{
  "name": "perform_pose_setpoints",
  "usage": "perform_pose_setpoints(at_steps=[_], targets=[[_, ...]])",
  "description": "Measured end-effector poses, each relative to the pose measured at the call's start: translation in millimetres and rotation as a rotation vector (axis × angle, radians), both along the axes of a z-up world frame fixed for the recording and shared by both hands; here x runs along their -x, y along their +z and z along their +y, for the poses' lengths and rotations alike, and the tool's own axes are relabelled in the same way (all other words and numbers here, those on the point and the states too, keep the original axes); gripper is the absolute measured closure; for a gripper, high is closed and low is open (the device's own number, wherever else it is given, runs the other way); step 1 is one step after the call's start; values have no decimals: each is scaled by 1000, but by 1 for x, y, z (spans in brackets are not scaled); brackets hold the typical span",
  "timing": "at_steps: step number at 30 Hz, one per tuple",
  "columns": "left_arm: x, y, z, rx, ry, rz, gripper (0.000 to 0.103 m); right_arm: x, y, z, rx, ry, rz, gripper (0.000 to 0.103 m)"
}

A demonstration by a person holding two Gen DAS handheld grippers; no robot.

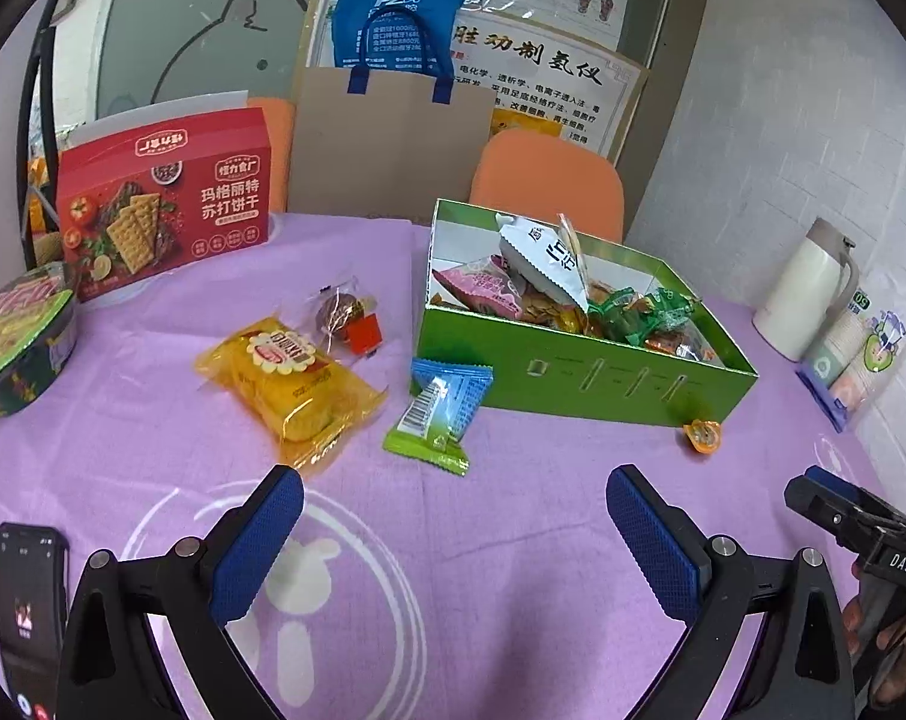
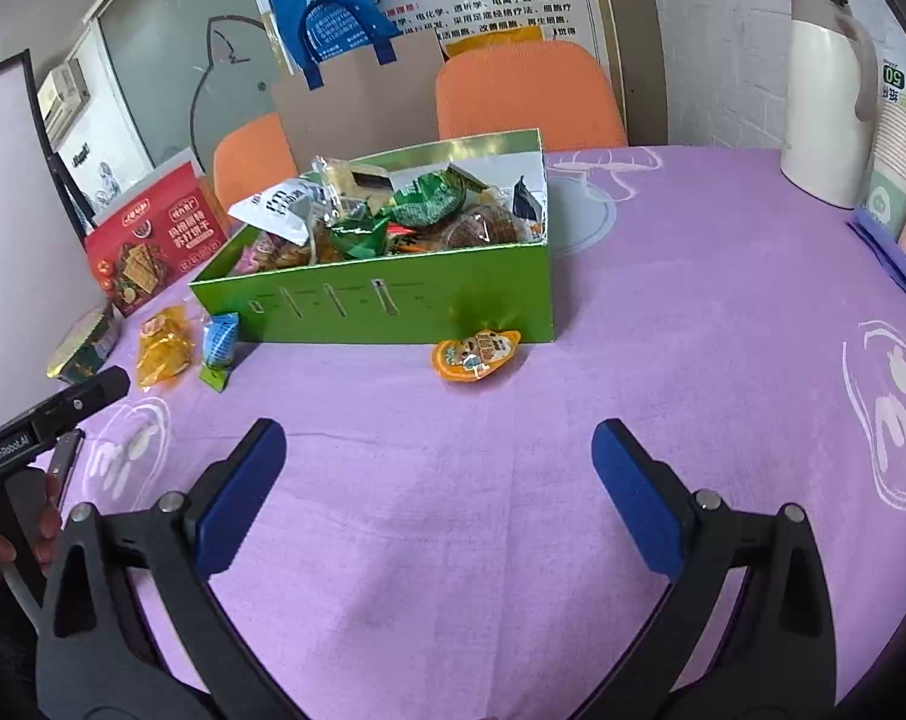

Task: Organize snacks
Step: 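Move both tools back toward the remaining snacks on the table, then grasp the orange jelly cup with right tool while left tool grasps the blue-white packet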

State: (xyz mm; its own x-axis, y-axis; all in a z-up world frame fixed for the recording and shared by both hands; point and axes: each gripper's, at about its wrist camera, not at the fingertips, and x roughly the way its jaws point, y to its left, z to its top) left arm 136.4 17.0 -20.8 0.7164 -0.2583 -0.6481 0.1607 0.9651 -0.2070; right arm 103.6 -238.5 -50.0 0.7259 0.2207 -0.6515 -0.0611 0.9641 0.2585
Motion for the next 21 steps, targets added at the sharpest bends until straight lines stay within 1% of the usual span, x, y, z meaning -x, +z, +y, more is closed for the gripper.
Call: perform_pose_setpoints(at_steps=[2,4,8,9,11,15,21], targets=[[-12,-1,-4,-18,-14,3,0,-12,-6,1,14,-3,28,7],[-23,-3,-8,-38,-21,7,1,-23,-11,0,16,-9,55,9],[-42,-7,-14,-65,-37,21,4,-42,-20,-4,5,-19,97,22],[-46,-9,-16,-70,-42,30,5,-47,-22,-4,5,-23,106,23],[-54,-12,-18,-79,-41,40,6,-53,-25,-6,4,-32,117,24],[-70,-23,-19,-88,-52,76,14,-63,-27,-8,-3,-36,124,28],[-80,-30,-18,-101,-45,87,15,-73,-33,-8,0,-42,134,39]])
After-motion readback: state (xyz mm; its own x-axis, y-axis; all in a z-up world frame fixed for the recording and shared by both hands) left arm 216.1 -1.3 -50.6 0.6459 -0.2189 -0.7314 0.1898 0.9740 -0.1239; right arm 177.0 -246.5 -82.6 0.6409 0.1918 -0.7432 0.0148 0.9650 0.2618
